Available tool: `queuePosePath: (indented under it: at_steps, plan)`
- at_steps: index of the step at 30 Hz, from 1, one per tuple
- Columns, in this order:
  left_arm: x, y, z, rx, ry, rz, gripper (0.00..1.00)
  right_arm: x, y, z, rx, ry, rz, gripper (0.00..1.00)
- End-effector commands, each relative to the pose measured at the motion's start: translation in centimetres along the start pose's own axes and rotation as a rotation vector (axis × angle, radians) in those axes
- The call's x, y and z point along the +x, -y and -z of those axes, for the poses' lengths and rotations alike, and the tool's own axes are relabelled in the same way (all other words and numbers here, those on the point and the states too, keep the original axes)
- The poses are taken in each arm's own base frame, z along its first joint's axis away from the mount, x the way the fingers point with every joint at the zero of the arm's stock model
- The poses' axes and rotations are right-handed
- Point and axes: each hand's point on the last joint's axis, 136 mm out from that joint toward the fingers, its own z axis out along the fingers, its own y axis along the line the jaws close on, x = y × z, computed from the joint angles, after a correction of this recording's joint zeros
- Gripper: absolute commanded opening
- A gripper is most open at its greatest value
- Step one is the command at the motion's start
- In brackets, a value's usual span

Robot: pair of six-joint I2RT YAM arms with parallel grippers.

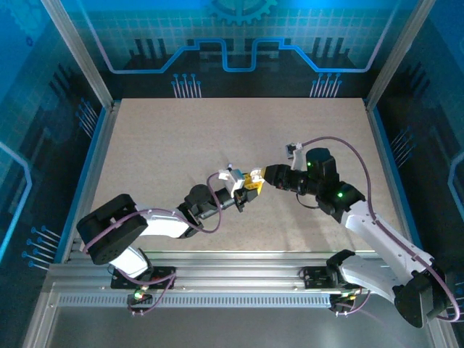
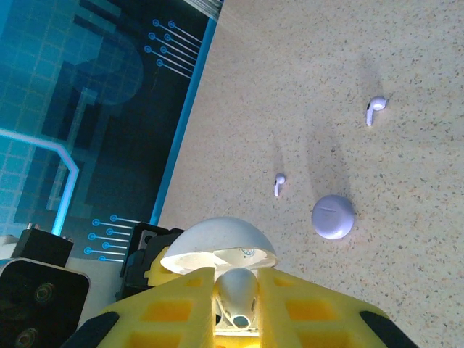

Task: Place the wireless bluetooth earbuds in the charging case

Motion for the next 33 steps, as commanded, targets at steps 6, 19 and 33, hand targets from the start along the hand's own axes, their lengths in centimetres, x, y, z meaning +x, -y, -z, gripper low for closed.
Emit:
queuePosePath:
  at_steps: [6, 19, 33]
  plan:
    - [-4.0, 0.5, 0.5, 0.009, 0.137, -0.027, 0.17, 1.8, 0.1, -0.1, -0.014, -0.070, 0.027, 0.21]
    - [-4.4, 0.8, 0.7, 0.025, 0.155, -0.027, 0.17, 1.7, -0.5, 0.0, -0.034, -0.083, 0.086, 0.25]
    - [-5.0, 1.3, 0.8, 0.043, 0.170, -0.024, 0.17, 0.7, -0.8, 0.4, -0.014, -0.065, 0.105, 0.32]
